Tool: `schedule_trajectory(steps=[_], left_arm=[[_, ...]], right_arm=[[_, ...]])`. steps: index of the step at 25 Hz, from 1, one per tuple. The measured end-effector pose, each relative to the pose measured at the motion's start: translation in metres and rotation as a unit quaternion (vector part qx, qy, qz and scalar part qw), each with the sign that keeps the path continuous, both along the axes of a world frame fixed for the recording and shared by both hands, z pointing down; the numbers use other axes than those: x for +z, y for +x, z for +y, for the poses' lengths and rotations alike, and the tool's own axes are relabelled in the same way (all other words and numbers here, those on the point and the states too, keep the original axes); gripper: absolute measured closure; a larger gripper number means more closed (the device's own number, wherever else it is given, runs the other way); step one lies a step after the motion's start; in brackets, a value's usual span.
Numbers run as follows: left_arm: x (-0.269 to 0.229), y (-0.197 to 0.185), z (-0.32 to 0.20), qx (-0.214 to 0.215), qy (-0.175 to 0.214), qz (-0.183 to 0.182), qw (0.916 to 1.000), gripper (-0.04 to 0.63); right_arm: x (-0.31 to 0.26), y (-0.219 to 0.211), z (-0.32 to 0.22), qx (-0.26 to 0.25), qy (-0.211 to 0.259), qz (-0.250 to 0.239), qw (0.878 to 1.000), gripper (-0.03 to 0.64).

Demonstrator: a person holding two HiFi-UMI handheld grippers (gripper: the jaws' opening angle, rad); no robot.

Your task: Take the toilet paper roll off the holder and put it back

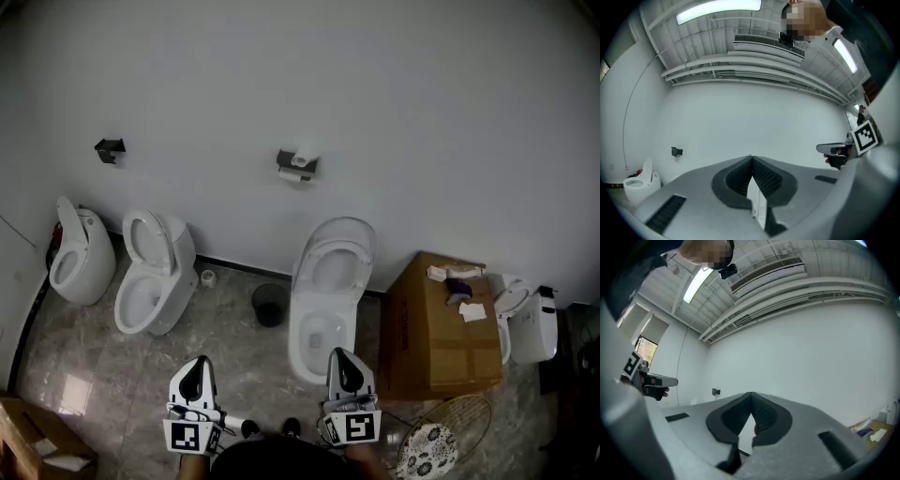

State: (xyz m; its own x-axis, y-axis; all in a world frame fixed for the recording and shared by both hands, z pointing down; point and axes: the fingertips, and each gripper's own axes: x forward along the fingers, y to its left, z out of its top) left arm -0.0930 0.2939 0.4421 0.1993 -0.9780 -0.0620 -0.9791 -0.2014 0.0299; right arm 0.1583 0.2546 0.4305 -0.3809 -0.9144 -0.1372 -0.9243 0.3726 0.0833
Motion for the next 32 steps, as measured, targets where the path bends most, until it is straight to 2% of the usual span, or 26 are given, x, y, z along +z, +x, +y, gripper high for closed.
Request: schedule_trajectory(steps=[16, 24, 32], left_arm=[[0.002, 0.002, -0.005, 0.002, 0.003, 0.004, 1.0, 0.592], [0.006, 0.001, -0.006, 0.002, -0.008, 0.004, 1.0, 0.592], [0.006, 0.0, -0.008, 0.006, -0.005, 0.002, 1.0, 0.592]], right_arm=[[0.01, 0.001, -0.007, 0.007, -0.018, 0.01, 1.0, 0.614], [0.011, 0.003, -0.009, 0.011, -0.016, 0.004, 1.0, 0.614], [0.01, -0.003, -0.008, -0.002, -0.018, -0.003, 1.0, 0.612]])
